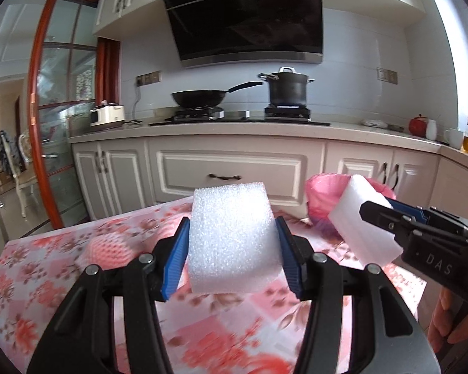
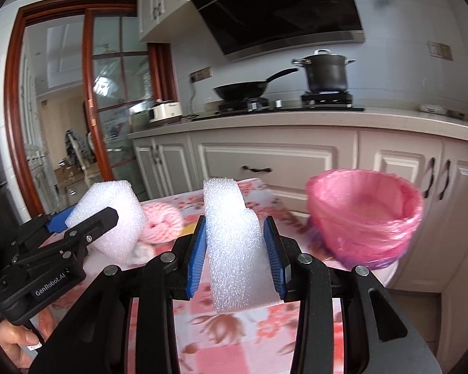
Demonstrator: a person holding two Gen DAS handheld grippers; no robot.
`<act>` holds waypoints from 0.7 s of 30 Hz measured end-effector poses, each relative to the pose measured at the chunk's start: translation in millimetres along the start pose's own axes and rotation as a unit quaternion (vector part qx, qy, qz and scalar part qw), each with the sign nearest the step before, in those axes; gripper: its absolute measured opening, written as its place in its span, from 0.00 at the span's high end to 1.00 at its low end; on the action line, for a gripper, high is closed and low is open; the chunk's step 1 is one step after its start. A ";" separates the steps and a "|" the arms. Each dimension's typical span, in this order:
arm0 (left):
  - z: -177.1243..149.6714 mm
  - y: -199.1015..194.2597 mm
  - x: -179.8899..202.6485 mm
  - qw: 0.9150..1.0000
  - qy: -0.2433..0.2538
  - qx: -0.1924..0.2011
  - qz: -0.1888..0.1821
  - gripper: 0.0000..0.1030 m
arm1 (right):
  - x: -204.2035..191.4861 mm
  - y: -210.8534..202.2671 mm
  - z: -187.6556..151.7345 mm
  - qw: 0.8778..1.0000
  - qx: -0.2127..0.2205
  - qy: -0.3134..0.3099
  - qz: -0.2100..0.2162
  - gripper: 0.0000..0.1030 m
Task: Collect trash
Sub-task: 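Carry both foam blocks over the wastebasket and open both tools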
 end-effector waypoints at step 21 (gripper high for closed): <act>98.1 153.5 125.0 0.989 0.033 0.026 -0.139 0.49 | 157.1 51.3 89.0 0.995 0.016 0.026 -0.096 0.65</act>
Point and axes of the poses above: each gripper's, at about its wrist camera, not at the fingertips, and y roughly the way its jaws point, x to its right, z to its top, the point moved 5 cm from there along y, roughly the way its jaws point, and after that the axes turned 14 degrees about y, right-handed, at the moved point
